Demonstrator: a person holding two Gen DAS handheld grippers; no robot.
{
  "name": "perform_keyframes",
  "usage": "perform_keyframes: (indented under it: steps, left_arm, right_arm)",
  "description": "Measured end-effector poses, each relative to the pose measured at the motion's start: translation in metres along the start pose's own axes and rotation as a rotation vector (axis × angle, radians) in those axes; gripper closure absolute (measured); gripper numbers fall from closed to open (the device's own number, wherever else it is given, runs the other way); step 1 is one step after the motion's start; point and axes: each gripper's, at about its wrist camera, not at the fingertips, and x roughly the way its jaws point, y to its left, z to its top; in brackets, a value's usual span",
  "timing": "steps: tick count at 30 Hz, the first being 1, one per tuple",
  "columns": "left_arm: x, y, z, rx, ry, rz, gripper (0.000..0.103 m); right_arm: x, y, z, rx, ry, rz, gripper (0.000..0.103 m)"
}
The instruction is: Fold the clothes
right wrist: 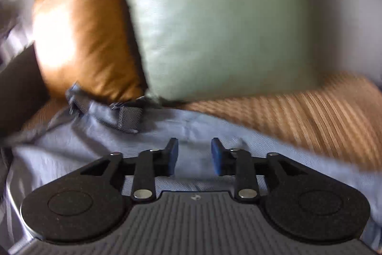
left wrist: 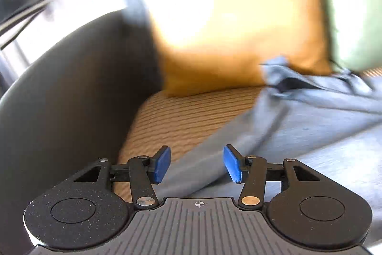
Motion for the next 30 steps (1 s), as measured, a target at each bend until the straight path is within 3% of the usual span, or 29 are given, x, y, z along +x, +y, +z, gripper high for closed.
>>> perform_keyframes:
  steps: [6, 9, 14, 17, 18, 20, 21, 22, 26, 30]
  left_arm:
    - [0.046, -0.041, 0.016, 0.107, 0.006, -0.112, 0.039]
    - [0.059, -0.046, 0.012, 0.129, 0.022, -0.128, 0.039]
    - [0.076, -0.044, 0.01, 0.145, 0.044, -0.195, 0.04]
    - [0.088, -0.045, 0.009, 0.157, 0.06, -0.196, 0.041]
    - [0.09, -0.045, 0.009, 0.153, 0.064, -0.2, 0.045]
    - [0.092, -0.041, 0.01, 0.133, 0.068, -0.218, 0.077]
    - [0.092, -0.038, 0.012, 0.112, 0.07, -0.23, 0.085]
    - [0.093, -0.035, 0.014, 0.092, 0.067, -0.233, 0.099]
    - [0.093, -0.016, 0.028, -0.021, 0.005, -0.202, 0.103]
    - [0.106, -0.005, 0.046, -0.109, -0.012, -0.07, 0.103]
  right_arm:
    - [0.061, 0.028, 0.015, -0.18, 0.037, -0.022, 0.058]
    - [0.087, 0.029, 0.017, -0.228, 0.03, -0.042, 0.045]
    - [0.117, 0.025, 0.016, -0.239, 0.036, -0.053, 0.043]
    - [0.126, 0.024, 0.014, -0.251, 0.049, -0.053, 0.041]
    - [0.129, 0.023, 0.013, -0.252, 0.054, -0.053, 0.041]
    - [0.131, 0.022, 0.012, -0.243, 0.058, -0.044, 0.041]
    - [0.131, 0.021, 0.012, -0.234, 0.057, -0.04, 0.041]
    - [0.13, 0.019, 0.012, -0.224, 0.055, -0.037, 0.041]
    - [0.132, 0.015, 0.014, -0.208, 0.054, -0.041, 0.041]
    - [0.139, 0.014, 0.015, -0.208, 0.077, -0.035, 0.041]
